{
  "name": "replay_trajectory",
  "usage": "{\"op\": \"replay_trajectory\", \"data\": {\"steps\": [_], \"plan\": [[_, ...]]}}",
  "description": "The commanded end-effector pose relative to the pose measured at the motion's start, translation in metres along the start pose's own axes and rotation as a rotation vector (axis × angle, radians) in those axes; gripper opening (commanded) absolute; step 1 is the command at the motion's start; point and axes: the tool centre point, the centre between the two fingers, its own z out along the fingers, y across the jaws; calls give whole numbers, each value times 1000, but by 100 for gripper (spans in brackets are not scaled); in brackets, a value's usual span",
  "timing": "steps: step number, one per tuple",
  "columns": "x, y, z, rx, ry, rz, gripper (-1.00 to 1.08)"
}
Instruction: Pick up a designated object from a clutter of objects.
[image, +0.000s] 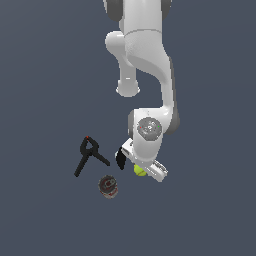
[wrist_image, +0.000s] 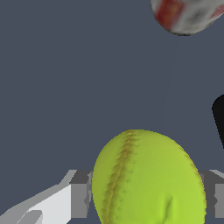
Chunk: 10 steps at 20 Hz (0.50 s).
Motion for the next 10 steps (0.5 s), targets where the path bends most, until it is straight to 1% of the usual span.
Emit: {"op": "replay_trajectory", "data": {"steps": [1,10], "plan": [[0,0,1,0,0,0,-100],[0,-1,0,1,1,0,-100]]}}
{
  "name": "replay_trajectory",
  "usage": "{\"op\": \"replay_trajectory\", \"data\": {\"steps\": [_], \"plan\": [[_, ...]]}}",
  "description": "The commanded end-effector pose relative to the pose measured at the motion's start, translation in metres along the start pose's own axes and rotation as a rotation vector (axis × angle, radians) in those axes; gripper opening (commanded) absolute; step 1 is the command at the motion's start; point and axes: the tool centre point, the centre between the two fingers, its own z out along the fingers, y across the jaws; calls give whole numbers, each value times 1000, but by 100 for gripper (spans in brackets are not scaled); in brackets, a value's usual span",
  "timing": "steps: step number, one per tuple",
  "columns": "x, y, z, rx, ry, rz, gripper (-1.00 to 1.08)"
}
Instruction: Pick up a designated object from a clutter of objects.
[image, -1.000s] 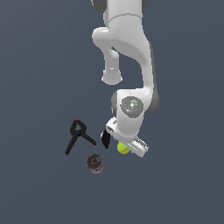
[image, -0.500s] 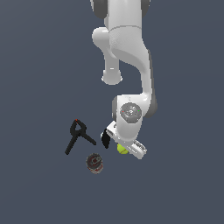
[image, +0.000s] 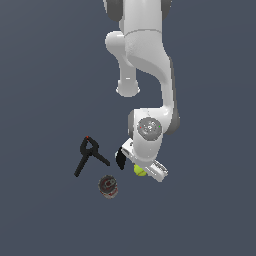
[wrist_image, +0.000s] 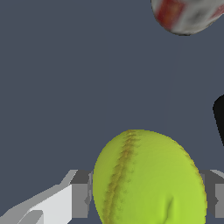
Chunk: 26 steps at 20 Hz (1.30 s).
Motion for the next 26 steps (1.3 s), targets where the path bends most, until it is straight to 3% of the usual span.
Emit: {"op": "replay_trajectory", "data": {"steps": [1,12,26], "plan": [[0,0,-1,0,0,0,-100],[-9,-11,-54,0,0,0,-100],[-33,-42,-205,-1,1,1,-100]]}}
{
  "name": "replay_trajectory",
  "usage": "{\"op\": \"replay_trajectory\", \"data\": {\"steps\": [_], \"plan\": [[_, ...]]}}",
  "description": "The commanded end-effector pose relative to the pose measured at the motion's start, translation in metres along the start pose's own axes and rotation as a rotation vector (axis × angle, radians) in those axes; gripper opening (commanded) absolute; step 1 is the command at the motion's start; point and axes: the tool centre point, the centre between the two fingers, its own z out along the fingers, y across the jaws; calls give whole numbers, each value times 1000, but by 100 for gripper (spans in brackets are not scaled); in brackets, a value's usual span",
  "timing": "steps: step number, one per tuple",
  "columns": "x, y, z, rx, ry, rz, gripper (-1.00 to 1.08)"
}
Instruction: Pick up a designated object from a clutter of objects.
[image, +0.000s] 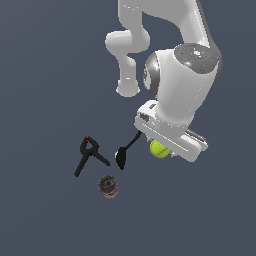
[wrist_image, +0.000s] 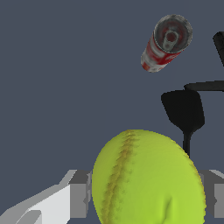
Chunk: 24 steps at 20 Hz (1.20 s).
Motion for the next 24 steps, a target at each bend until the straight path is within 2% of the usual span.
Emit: {"op": "replay_trajectory", "data": {"steps": [1,6,12,18,24], "plan": [[-4,-6,-30,0,1,0,-100],[-11,-17,-77,0,1,0,-100],[-15,-26,-113,1,0,0,-100],[-17,-31,-131,1,0,0,-100],[-17,-32,-131,1,0,0,-100]]}}
